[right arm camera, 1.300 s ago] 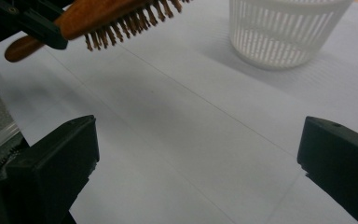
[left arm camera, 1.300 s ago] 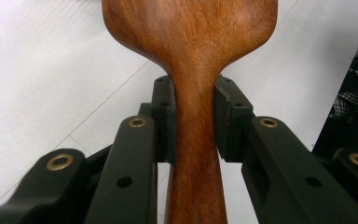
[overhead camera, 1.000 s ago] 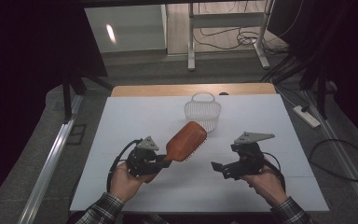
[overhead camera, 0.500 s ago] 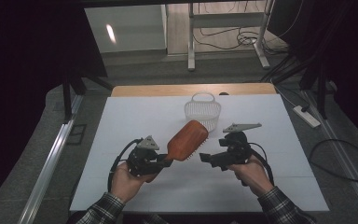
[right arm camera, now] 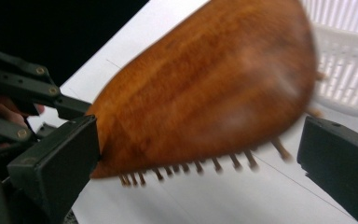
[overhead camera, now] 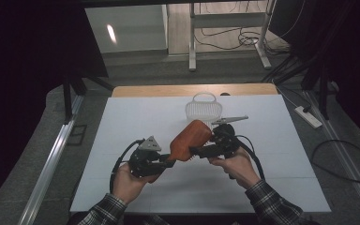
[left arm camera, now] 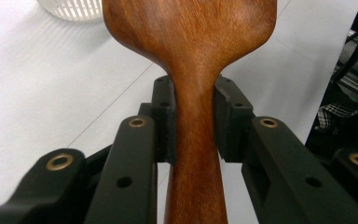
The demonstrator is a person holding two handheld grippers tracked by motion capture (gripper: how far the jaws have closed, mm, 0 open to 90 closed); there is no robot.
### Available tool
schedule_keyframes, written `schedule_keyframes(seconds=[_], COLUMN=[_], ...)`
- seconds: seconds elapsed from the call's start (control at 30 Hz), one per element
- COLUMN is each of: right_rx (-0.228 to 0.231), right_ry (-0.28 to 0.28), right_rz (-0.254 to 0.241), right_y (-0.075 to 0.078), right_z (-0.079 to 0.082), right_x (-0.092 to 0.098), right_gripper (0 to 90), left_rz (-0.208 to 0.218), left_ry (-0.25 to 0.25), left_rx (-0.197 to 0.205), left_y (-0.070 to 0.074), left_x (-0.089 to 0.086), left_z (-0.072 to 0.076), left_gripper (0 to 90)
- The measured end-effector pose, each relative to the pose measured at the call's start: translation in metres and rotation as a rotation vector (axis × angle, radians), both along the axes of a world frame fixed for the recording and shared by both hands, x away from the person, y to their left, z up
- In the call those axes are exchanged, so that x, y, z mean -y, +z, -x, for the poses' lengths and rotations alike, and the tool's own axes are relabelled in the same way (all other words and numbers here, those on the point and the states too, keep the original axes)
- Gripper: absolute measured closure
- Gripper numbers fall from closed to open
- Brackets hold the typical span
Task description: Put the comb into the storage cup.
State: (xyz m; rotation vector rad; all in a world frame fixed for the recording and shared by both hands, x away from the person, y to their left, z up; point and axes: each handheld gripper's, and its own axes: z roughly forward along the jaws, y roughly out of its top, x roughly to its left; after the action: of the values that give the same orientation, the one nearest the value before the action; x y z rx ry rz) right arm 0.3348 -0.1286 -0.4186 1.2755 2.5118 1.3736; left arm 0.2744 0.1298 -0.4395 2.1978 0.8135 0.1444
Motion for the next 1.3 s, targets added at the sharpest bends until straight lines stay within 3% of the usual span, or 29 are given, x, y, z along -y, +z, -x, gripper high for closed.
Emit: schedule_keyframes(seconds=[0.3,0.57,0.9,1.07,1.3], right_rx=[-0.03,-0.038,-0.072,-0.094,-0.119], right_ry=[-0.002,-0.014,-0.011,-0.01,0.001], right_rz=[-0.033,-0.074,-0.164,-0.238,-0.262], right_y=[-0.002,-0.003,-0.002,0.003,0.006], right_z=[-0.007,-0.009,-0.009,-0.01,-0.009], right_x=[-0.011,-0.011,-0.004,0.003,0.006], right_gripper=[0.0,6.4,25.7,40.6,49.6], left_rz=[0.001,0.004,0.006,-0.035,-0.053], left_ry=[-0.007,-0.01,-0.012,-0.024,-0.034], left_rx=[0.012,0.019,0.009,-0.005,-0.024], left_y=[0.001,0.001,-0.002,-0.008,-0.011], left_x=[0.003,0.007,0.009,0.015,0.022], left_z=[0.001,0.001,-0.001,-0.002,-0.006], left_gripper=[72.2,72.2,72.2,72.2,72.1])
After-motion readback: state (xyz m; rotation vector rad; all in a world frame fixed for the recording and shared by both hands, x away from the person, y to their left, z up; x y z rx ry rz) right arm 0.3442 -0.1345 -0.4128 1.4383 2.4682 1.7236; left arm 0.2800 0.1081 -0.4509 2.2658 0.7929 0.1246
